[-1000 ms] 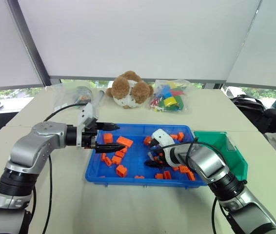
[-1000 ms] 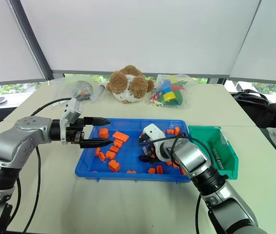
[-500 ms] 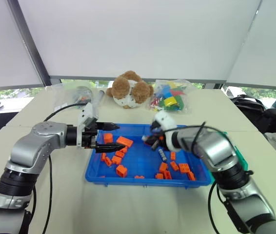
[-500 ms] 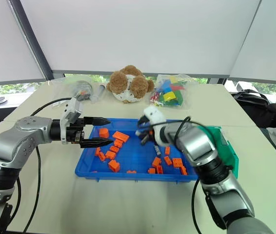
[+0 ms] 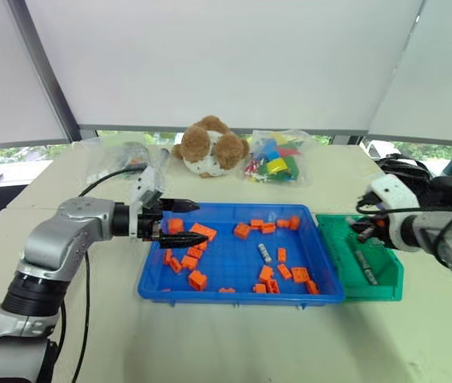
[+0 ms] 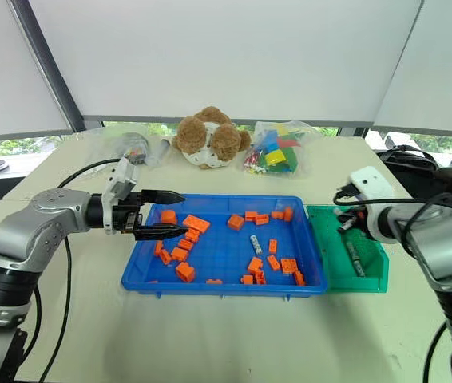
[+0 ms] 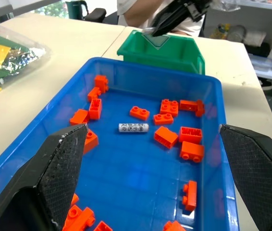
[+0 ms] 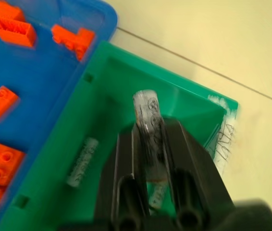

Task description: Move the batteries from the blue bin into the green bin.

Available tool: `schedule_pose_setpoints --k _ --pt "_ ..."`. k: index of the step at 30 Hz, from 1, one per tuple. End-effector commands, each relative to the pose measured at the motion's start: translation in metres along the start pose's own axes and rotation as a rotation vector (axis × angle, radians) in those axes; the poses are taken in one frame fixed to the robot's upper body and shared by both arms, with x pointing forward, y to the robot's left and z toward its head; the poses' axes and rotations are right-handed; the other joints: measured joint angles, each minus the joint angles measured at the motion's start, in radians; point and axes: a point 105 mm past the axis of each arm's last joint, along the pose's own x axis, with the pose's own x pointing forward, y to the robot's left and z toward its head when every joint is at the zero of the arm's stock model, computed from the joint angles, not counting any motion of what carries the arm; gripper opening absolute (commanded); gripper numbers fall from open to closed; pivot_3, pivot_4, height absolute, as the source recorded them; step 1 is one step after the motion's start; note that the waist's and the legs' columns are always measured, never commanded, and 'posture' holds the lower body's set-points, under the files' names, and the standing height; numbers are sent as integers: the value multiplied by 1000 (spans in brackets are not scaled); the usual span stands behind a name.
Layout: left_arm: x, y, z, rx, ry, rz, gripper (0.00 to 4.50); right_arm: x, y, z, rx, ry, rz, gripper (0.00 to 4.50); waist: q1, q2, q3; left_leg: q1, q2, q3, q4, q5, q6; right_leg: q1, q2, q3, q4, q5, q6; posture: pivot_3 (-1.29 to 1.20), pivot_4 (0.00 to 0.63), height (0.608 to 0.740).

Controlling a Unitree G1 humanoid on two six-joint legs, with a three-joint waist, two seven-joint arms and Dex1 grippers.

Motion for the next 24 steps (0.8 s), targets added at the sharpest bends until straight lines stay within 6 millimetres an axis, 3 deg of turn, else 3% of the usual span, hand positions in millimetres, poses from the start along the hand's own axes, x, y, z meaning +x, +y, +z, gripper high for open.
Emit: schedule_pose_setpoints --k 1,6,11,17,19,24 --pt "0 0 8 45 -5 -7 4500 -6 2 2 -22 -30 8 1863 0 0 0 0 0 0 0 0 0 0 0 0 0 0 0 0 150 733" --pt "0 0 8 47 -3 -7 4500 -10 4 21 -14 -103 29 4404 0 0 0 0 0 1 0 0 0 0 0 1 0 0 0 0 150 733" --pt "-1 1 7 53 6 -6 4500 -8 38 59 -82 -216 166 4470 1 0 0 0 0 1 0 0 0 0 0 1 0 0 0 0 150 733" --pt "-1 2 8 57 3 -1 4500 19 88 83 -81 -255 312 4470 1 0 0 0 0 1 0 0 0 0 0 1 0 0 0 0 150 733" --pt "-1 1 9 57 4 0 4500 28 99 85 -67 -248 337 4470 4 0 0 0 0 1 1 0 0 0 0 1 0 0 0 0 150 733" --pt "-4 0 10 59 6 7 4500 53 124 69 -77 -169 366 4470 4 0 0 -1 0 1 1 0 0 0 0 1 1 0 0 0 150 733"
